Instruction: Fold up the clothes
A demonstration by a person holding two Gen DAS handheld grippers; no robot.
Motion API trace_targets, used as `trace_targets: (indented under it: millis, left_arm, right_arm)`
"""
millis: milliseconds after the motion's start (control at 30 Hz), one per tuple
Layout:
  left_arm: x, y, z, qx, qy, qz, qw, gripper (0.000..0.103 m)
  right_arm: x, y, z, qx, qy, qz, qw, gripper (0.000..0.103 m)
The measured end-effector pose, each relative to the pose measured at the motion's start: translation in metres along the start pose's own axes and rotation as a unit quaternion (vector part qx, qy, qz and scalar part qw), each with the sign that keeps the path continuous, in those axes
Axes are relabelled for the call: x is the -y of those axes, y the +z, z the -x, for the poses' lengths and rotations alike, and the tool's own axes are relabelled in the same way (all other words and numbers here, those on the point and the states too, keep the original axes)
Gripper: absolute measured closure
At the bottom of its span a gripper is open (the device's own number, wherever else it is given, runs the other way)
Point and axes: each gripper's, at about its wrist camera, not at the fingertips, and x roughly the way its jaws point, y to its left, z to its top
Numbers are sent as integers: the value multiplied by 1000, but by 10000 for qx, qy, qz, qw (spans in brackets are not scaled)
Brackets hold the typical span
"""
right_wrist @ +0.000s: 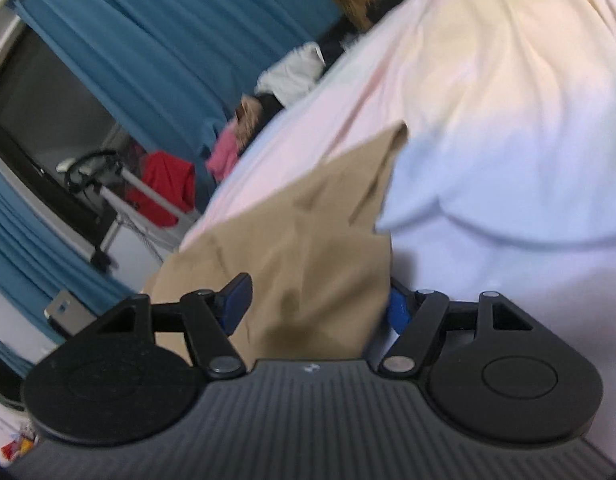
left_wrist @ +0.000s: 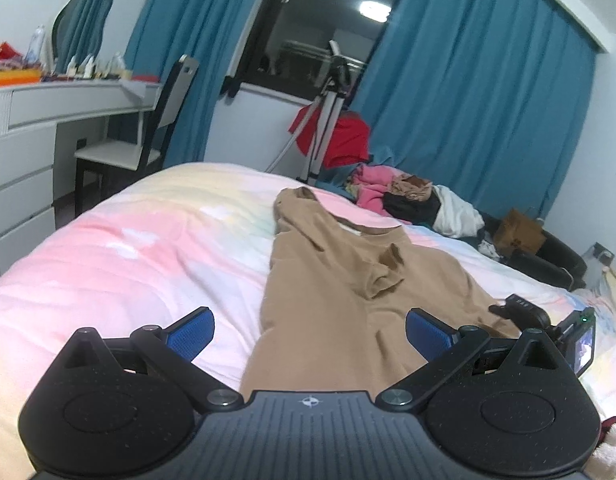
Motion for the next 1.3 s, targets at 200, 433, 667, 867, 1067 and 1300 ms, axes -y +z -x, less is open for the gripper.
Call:
trace_targets:
  millis: [200, 433, 667, 867, 1067, 1300]
  left_arm:
    - [-4, -3, -26, -246, -29, 66, 9997, 0]
    - [-2, -7, -41, -408, 2, -42, 9992, 0]
    - [-6, 0, -31, -226, 86, -25, 9997, 0]
    - [-16, 10, -10, 12, 98, 137, 9999, 0]
    - [-33, 21, 7, 286, 274, 296, 9988, 0]
    - [-56, 20, -3, 169, 647, 401, 9970, 0]
  right_arm:
    - [-17, 10, -15, 384, 408, 395, 9977, 35]
    - [-26, 17, -44, 266, -645, 544, 9961, 57]
    - [-66, 22, -20, 580, -875, 1275, 9863, 92]
    - [-149, 15, 27, 1023, -86, 2362, 9663, 93]
    - [-241, -61, 41, 681, 813, 3806, 9186, 93]
    - [-278, -179, 0, -566, 1012, 4892, 8645, 91]
